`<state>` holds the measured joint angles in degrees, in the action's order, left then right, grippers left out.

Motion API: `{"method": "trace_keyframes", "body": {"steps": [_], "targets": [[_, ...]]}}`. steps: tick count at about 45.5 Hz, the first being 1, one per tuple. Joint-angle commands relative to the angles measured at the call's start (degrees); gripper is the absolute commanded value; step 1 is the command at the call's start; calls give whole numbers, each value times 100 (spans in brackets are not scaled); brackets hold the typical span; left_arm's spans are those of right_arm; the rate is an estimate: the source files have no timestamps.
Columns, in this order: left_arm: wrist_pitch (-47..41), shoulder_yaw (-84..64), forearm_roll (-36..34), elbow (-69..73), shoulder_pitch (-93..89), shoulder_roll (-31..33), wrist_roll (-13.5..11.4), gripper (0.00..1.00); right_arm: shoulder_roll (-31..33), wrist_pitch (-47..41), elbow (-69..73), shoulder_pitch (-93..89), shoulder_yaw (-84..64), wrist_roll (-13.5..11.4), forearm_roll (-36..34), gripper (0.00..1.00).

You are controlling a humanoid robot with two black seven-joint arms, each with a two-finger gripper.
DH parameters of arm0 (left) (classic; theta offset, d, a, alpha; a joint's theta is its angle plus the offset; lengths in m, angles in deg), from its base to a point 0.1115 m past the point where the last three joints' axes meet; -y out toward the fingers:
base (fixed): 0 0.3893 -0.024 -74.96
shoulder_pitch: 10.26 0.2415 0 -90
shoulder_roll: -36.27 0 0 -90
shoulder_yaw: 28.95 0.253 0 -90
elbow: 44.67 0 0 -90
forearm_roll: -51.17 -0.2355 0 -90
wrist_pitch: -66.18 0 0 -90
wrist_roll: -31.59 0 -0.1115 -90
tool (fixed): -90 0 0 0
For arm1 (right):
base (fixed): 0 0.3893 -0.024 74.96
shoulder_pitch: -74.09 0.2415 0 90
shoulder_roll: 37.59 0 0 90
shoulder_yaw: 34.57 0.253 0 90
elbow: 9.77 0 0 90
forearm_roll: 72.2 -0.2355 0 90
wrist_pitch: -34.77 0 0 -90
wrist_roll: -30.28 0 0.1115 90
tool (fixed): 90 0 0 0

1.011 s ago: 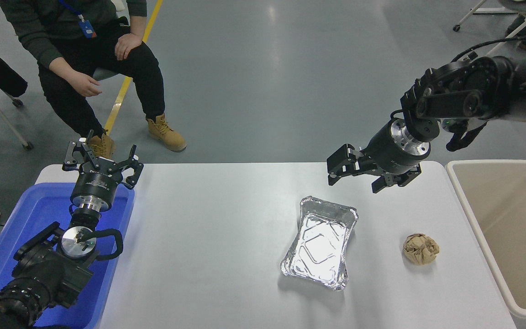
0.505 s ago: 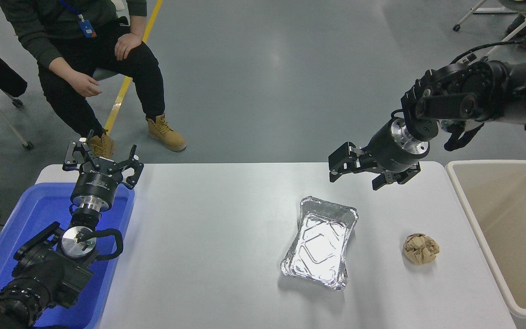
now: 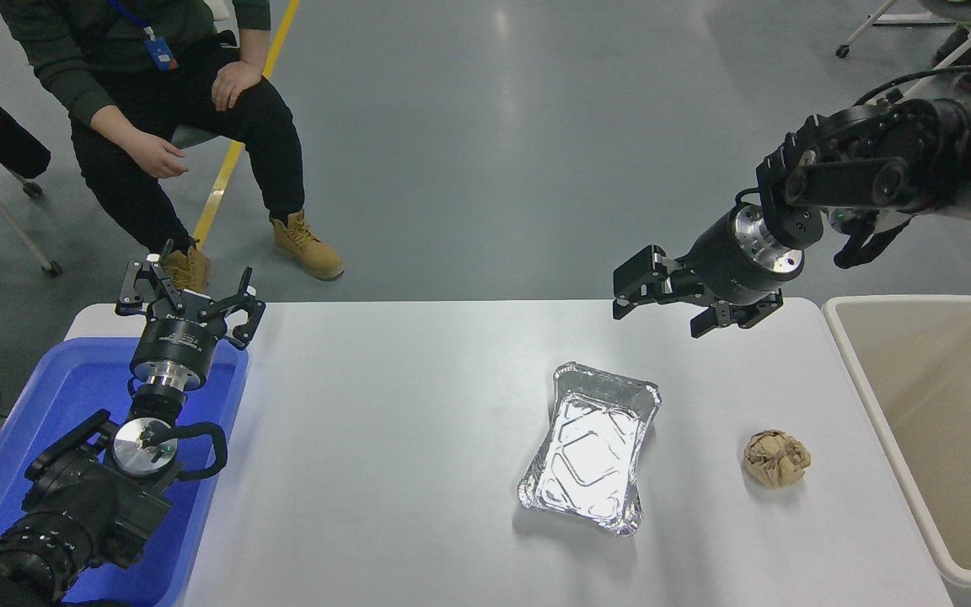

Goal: Pick up foil plate and place in dustbin

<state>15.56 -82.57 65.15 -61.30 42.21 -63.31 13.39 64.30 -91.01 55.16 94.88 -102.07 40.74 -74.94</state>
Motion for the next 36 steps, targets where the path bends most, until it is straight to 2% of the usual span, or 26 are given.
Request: {"method": "trace_keyframes", "body": {"steps": [1, 14, 36], "targets": [[-1, 0, 0, 2, 0, 0, 0, 99, 68, 281, -42, -443, 79, 0, 124, 100], [-1, 0, 0, 2, 0, 0, 0, 99, -257, 1450, -112, -1445, 527, 0, 898, 100], [-1, 0, 0, 2, 0, 0, 0, 99, -354, 2611, -719, -3045, 765, 0, 915, 100]]}}
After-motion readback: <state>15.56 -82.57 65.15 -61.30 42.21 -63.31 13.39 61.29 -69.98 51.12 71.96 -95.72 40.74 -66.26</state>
